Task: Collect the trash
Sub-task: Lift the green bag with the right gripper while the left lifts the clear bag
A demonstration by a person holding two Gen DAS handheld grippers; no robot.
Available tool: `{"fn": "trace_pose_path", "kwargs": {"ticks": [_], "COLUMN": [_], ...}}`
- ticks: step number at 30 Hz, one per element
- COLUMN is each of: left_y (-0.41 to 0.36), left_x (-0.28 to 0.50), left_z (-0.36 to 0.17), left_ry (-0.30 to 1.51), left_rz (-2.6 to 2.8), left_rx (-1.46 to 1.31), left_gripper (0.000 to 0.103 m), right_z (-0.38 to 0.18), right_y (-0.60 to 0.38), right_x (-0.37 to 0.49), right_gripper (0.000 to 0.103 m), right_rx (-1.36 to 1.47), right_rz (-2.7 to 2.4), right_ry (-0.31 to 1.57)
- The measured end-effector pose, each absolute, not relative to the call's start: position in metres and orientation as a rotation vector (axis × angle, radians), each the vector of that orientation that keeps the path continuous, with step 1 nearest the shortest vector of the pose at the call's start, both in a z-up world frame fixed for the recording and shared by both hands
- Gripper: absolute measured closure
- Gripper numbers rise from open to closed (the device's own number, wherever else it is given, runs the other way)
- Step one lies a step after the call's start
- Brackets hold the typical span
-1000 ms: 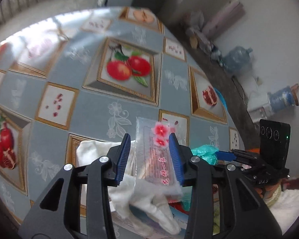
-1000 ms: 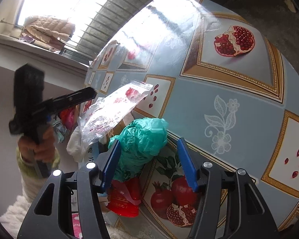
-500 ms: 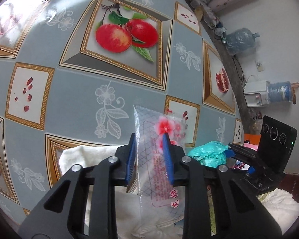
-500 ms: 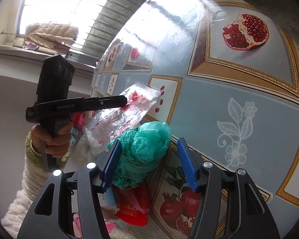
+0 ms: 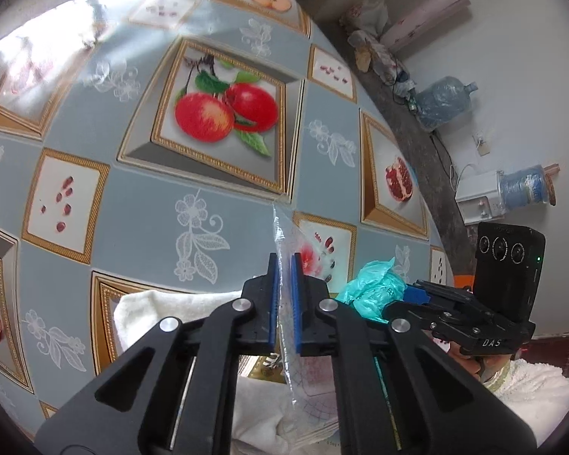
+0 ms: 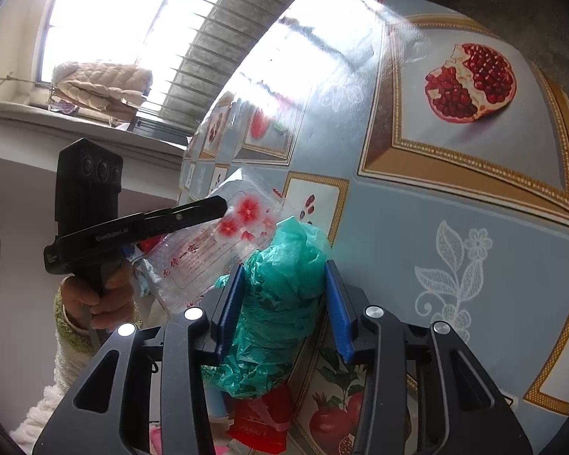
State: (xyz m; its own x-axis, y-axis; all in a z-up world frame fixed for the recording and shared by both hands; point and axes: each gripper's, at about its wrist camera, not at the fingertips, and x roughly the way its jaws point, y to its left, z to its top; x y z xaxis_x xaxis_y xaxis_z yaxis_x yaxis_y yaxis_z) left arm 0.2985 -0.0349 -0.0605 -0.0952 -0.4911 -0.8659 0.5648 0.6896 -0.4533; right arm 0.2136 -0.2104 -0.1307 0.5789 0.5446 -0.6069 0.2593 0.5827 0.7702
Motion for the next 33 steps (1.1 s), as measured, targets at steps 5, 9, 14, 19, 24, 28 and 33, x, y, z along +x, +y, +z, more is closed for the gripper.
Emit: {"fn": "trace_pose_path", "kwargs": {"ticks": [5, 9, 14, 19, 24, 28, 33], "left_y": [-0.03, -0.026, -0.014, -0.002, 0.017, 0.026, 0.022], "left_x": [0.293, 0.284, 0.267, 0.248, 0.224, 0.209, 0.194], "left_z": [-0.039, -0.017, 0.016, 0.041, 0.061, 0.072, 0.078], "left_ry": [1.312, 1.2, 1.051, 0.938, 0.851, 0.801, 0.781], "left_rz": [-0.89, -0.877, -0.893, -0.887, -0.861, -0.816, -0.812], "left_rx": [0.042, 0.029, -0.056, -0.122, -0.144, -0.131, -0.14], "left_gripper": [0.102, 0.102, 0.102, 0.102, 0.102, 0.102, 0.102], "right_z": [-0.122, -0.111, -0.101, -0.091, -0.081, -0.079, -0.075], "right_y": [-0.22, -0.231, -0.242, -0.252, -0.255, -0.262, -0.269], "right_x": [0.208, 0.2, 0.188, 0.178, 0.17, 0.162, 0.146], "right_gripper": [0.065, 0.066, 0.066, 0.066, 0.066, 0.066, 0.066], "right_rx": [0.965, 0.953, 0.945, 0.939, 0.937, 0.949, 0.959], "right_rz": [0.182, 0.158, 0.141, 0.125, 0.116, 0.12, 0.113], "right_ry": [0.927, 0.873, 0.828, 0.788, 0.746, 0.718, 0.687]}}
